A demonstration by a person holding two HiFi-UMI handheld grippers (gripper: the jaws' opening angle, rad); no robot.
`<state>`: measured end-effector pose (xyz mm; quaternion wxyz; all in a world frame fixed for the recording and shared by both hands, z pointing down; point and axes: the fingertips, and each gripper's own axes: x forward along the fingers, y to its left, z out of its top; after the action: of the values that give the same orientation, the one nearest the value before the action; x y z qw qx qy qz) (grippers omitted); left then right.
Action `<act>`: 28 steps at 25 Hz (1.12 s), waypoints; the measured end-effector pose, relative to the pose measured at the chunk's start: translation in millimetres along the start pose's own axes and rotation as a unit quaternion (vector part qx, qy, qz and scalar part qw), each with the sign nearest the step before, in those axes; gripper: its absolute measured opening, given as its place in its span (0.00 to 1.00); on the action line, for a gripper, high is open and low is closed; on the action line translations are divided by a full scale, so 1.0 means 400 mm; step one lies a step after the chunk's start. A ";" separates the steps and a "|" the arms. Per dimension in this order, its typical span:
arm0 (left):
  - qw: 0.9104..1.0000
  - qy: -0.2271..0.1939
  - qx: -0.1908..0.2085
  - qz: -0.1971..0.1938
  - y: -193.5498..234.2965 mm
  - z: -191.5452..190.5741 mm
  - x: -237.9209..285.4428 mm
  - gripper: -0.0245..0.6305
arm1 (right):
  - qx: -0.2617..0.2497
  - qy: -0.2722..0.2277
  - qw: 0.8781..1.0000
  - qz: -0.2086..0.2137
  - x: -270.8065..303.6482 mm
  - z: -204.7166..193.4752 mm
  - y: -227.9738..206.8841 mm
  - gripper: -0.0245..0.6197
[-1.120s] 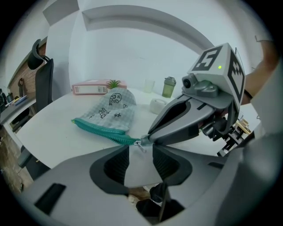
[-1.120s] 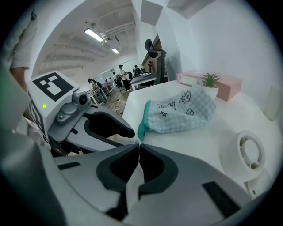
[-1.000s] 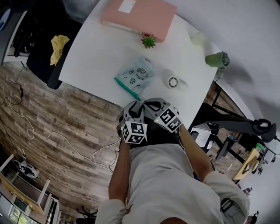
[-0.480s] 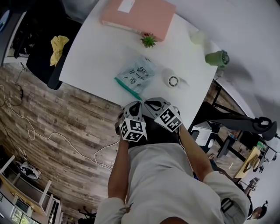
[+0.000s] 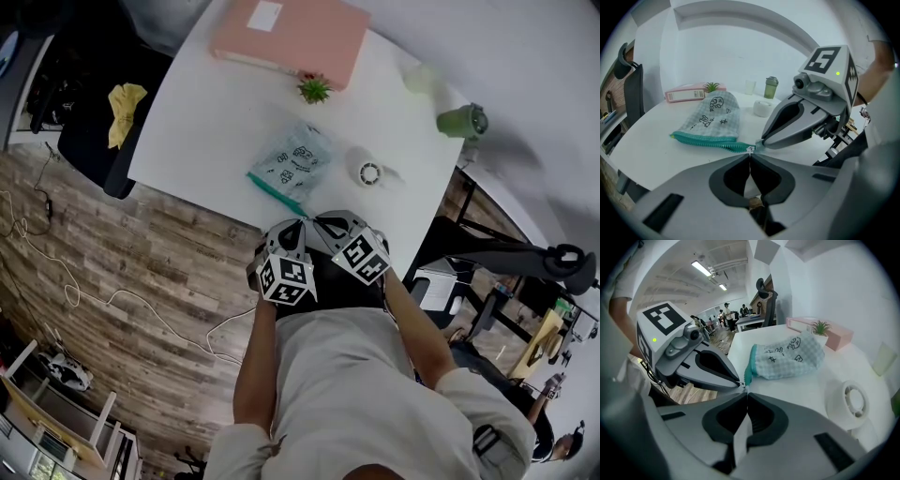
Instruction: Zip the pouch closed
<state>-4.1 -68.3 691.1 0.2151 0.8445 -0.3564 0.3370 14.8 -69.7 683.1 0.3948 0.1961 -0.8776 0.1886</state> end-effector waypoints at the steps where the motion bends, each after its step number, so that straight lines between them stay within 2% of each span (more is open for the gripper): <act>1: 1.000 0.000 0.001 0.000 0.000 0.001 -0.001 0.03 | 0.001 0.000 1.000 -0.002 -0.001 0.000 0.000 0.04; 18: 1.000 0.006 0.001 0.020 0.024 0.013 -0.008 0.03 | -0.006 0.021 0.999 -0.044 -0.016 0.004 -0.024 0.04; 28: 0.999 0.000 -0.021 0.036 0.061 0.020 -0.015 0.04 | -0.001 0.022 0.998 -0.053 -0.024 0.016 -0.034 0.04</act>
<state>-22.3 -86.4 684.2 0.2202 0.8266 -0.3934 0.3370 23.5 -82.5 674.3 0.4236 0.2372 -0.8574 0.1706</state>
